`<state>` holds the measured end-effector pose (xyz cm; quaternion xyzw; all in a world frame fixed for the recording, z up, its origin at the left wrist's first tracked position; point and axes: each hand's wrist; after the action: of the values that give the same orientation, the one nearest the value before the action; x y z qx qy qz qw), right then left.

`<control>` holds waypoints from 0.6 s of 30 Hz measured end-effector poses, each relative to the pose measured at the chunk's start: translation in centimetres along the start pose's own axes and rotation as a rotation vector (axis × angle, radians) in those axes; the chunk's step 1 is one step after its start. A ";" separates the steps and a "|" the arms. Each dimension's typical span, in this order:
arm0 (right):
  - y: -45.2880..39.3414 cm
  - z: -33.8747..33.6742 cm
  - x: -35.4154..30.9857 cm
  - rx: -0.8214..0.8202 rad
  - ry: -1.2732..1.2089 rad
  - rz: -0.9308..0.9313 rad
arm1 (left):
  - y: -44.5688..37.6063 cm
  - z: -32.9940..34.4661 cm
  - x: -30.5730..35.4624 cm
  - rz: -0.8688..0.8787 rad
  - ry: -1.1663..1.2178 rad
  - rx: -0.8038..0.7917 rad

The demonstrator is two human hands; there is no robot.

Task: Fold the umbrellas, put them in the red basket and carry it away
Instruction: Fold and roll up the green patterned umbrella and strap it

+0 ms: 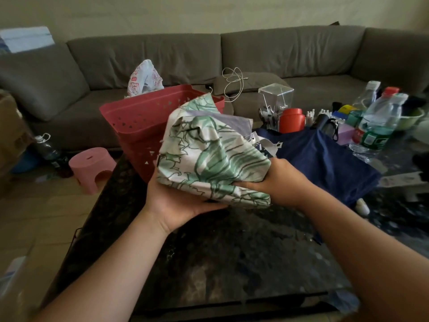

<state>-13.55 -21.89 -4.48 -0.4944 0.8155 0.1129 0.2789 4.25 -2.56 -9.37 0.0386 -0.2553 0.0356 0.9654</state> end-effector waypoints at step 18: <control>-1.1 4.4 1.5 -0.188 -0.375 -0.066 | 0.3 -0.6 0.5 0.219 -0.061 0.218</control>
<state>-11.56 -21.50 -8.83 -0.5152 0.7184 0.2694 0.3819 4.93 -2.17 -9.62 0.1164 -0.2817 0.1670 0.9377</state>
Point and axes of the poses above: each hand's wrist, its own y-axis away from the middle knuckle, its own z-axis out of the palm, x = y × z, and after that the axes turned 1 degree about z, right-handed
